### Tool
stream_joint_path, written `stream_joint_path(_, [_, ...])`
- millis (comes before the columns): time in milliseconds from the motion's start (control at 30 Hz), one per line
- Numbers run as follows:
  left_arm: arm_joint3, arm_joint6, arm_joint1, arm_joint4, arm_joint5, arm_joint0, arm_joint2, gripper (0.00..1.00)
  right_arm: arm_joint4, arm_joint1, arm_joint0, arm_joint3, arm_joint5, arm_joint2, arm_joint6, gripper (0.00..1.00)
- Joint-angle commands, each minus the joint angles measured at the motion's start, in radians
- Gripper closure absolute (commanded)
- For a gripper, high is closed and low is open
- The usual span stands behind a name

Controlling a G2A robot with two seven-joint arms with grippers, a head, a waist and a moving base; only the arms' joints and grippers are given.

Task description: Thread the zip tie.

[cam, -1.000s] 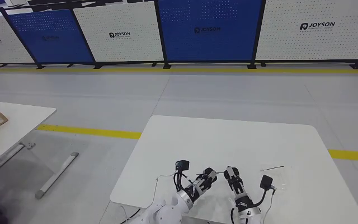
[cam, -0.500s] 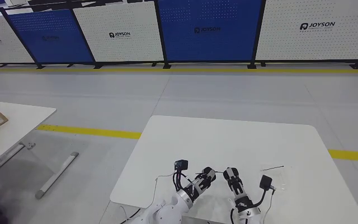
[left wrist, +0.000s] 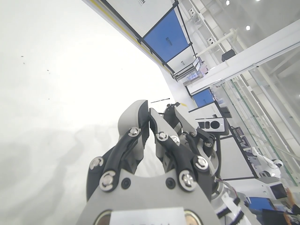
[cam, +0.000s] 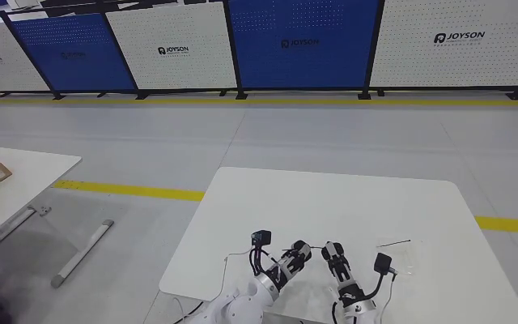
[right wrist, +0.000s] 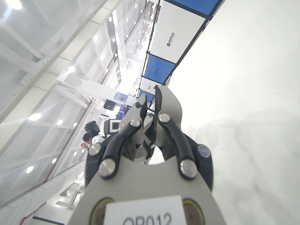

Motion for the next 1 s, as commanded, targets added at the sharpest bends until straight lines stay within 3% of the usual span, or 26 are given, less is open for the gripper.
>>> stream_joint_path(0, [0.001, -0.001, 0.000, -0.001, 0.001, -0.001, 0.000, 1.00, 0.000, 0.000, 0.000, 0.001, -0.001, 0.000, 0.000, 0.90])
stream_joint_path(100, [0.002, -0.002, -0.001, -0.004, 0.002, -0.001, 0.000, 1.00, 0.003, 0.000, -0.001, 0.002, -0.005, 0.002, -0.001, 1.00])
stream_joint_path(867, [0.001, -0.041, 0.003, -0.004, -0.050, 0.005, -0.004, 1.00, 0.033, 0.000, 0.007, 0.011, -0.009, 0.008, 0.042, 1.00])
stream_joint_path(900, [0.002, -0.041, 0.003, -0.005, -0.050, 0.005, -0.004, 1.00, 0.036, 0.000, 0.007, 0.011, -0.008, 0.009, 0.044, 0.98])
stream_joint_path(933, [0.003, -0.039, 0.003, -0.007, -0.049, 0.005, -0.004, 1.00, 0.038, 0.001, 0.007, 0.011, -0.008, 0.009, 0.049, 0.64])
stream_joint_path(967, [0.004, -0.037, 0.002, -0.010, -0.046, 0.004, -0.005, 1.00, 0.035, 0.001, 0.009, 0.011, -0.010, 0.010, 0.056, 0.54])
